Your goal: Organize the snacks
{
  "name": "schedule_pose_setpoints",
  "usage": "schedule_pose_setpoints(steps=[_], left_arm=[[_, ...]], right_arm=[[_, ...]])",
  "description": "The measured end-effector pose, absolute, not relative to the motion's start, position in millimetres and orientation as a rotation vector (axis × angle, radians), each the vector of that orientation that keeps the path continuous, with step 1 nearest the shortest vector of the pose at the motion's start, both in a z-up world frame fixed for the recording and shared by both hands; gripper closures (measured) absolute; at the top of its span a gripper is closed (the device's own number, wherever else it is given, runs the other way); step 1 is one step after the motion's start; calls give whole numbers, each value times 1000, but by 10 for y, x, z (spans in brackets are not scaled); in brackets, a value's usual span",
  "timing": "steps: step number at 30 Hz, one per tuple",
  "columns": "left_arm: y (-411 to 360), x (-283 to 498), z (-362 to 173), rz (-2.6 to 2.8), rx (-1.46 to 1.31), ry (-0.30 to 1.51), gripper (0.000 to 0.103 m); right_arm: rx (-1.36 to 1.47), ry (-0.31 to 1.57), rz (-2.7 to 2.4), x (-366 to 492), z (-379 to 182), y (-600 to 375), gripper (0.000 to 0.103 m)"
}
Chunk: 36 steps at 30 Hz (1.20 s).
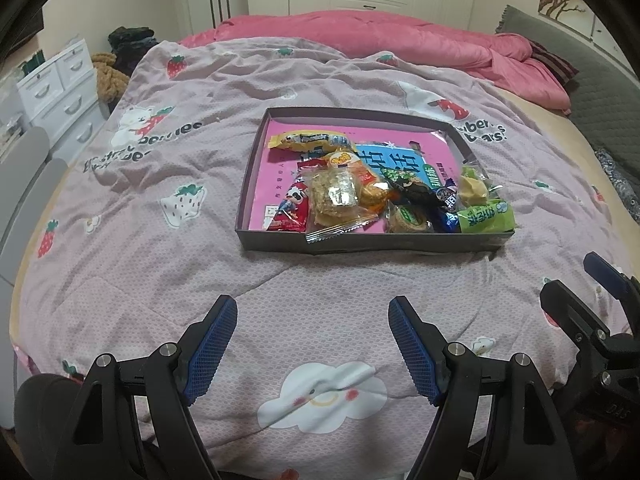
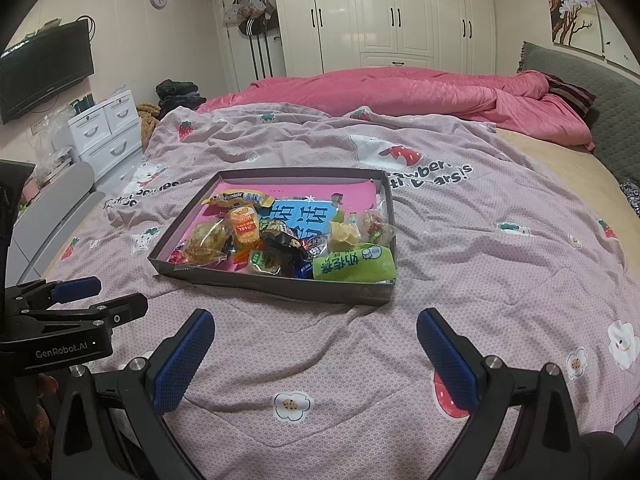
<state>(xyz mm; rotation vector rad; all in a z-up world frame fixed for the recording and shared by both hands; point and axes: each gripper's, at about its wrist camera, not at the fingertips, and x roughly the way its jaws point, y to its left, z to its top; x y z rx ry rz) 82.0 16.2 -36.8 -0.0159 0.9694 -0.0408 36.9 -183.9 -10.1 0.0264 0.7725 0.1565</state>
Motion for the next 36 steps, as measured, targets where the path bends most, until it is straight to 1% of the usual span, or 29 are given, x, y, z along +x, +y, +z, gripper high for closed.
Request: schedule_pose_setpoints(steps=[36], left_arm=[[193,827,-375,-17,-6,977,24]], right_arm=[[29,769,148,381,-91,-1864,1]])
